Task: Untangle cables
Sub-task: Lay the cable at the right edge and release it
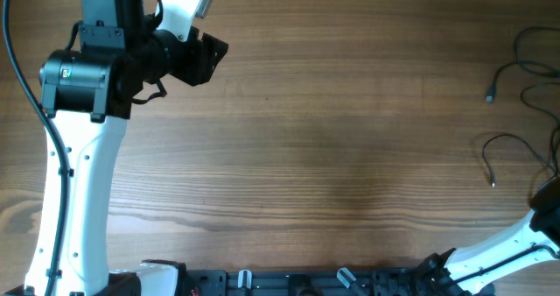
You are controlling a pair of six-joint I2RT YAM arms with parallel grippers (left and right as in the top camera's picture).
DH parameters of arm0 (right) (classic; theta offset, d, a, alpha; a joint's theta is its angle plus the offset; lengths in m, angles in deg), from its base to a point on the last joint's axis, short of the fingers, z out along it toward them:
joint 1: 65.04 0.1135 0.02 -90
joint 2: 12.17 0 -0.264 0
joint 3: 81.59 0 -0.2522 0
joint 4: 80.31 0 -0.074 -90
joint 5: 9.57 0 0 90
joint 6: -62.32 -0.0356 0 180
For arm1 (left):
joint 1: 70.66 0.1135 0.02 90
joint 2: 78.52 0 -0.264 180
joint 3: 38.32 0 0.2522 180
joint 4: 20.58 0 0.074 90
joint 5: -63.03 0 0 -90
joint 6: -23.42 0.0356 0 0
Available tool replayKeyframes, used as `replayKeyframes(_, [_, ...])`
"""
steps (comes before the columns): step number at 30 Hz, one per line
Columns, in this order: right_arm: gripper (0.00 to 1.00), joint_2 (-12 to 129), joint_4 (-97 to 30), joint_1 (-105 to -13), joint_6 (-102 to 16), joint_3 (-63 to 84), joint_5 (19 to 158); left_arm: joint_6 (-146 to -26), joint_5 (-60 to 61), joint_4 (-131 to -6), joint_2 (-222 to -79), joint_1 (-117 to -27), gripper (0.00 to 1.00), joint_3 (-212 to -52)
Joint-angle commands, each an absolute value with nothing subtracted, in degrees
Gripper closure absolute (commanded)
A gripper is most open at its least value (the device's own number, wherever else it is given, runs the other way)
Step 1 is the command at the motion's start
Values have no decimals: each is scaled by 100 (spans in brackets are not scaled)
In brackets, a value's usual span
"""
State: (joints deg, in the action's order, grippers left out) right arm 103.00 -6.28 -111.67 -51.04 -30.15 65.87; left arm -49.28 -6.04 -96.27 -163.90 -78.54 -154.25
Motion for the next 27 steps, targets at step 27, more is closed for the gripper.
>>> replayKeyframes(27, [0,7081,-599,-8330,-4138,-3008,7756,-5074,-1719,-9310,-16163,-7865,25,-15431])
